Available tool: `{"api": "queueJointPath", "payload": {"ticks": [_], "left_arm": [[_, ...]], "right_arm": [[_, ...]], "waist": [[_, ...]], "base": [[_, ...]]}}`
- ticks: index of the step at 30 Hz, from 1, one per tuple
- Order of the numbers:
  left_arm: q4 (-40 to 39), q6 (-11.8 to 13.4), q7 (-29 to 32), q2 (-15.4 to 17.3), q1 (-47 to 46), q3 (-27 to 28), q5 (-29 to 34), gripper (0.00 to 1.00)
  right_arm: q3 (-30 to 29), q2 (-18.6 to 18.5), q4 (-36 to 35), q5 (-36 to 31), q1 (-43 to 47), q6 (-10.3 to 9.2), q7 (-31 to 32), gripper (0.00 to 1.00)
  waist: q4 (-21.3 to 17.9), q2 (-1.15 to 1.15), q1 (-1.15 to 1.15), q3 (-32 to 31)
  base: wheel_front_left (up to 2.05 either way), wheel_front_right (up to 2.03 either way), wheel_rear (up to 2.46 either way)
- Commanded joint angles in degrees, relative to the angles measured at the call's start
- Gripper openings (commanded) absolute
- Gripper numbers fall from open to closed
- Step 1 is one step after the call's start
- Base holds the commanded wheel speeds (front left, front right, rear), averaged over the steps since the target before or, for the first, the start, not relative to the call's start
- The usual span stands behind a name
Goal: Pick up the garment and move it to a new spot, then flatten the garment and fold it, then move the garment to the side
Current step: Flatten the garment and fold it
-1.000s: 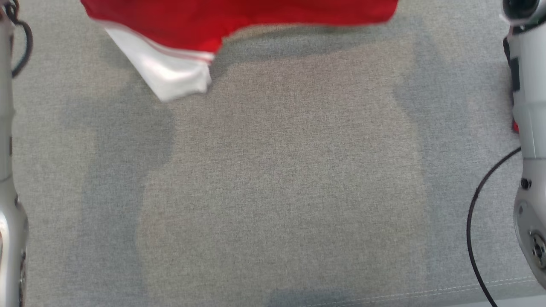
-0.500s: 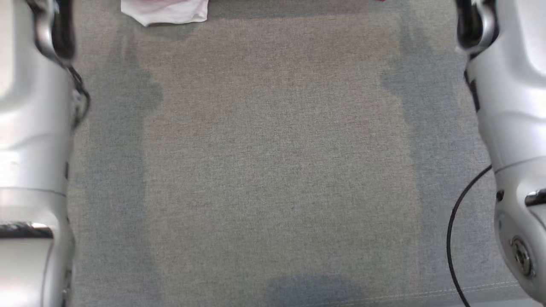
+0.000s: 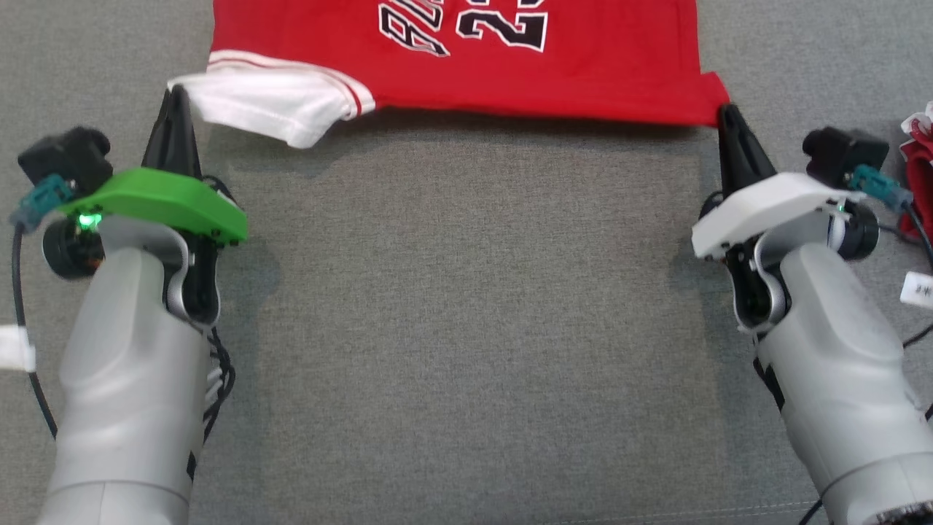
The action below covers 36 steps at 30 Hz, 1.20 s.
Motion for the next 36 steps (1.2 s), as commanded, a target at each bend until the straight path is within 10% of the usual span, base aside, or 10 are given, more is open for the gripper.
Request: {"api": "queueJointPath", "payload": {"ticks": [1, 10, 25, 36], "left_arm": [[-1.2, -0.2, -0.1, 0.4, 3.1, 0.6, 0.8, 0.00], [-16.2, 1.3, -0.1, 1.4, 27.0, 3.0, 2.4, 0.00], [-62.2, 15.8, 17.7, 2.5, 64.3, 1.5, 5.2, 0.00], [-76.2, 20.2, 27.0, 3.2, 73.0, -0.5, 6.2, 0.00]], "right_arm": [[-0.1, -0.4, -0.6, 1.2, 2.9, -0.05, -0.2, 0.00], [3.0, -1.9, -9.2, 7.2, 21.6, -0.07, -0.3, 0.00], [-1.6, -2.8, -25.1, 4.0, 44.6, -0.07, 2.0, 0.00], [-8.9, 1.0, -37.1, -2.1, 55.4, -0.07, 10.0, 0.00]], "waist": [[0.1, 0.00, 0.00, -1.6], [-1.5, 0.00, 0.00, -6.5], [-0.5, 0.00, 0.00, -13.5], [0.0, 0.00, 0.00, -15.0]], "base": [[0.00, 0.00, 0.00], [0.00, 0.00, 0.00], [0.00, 0.00, 0.00], [0.00, 0.00, 0.00]]}}
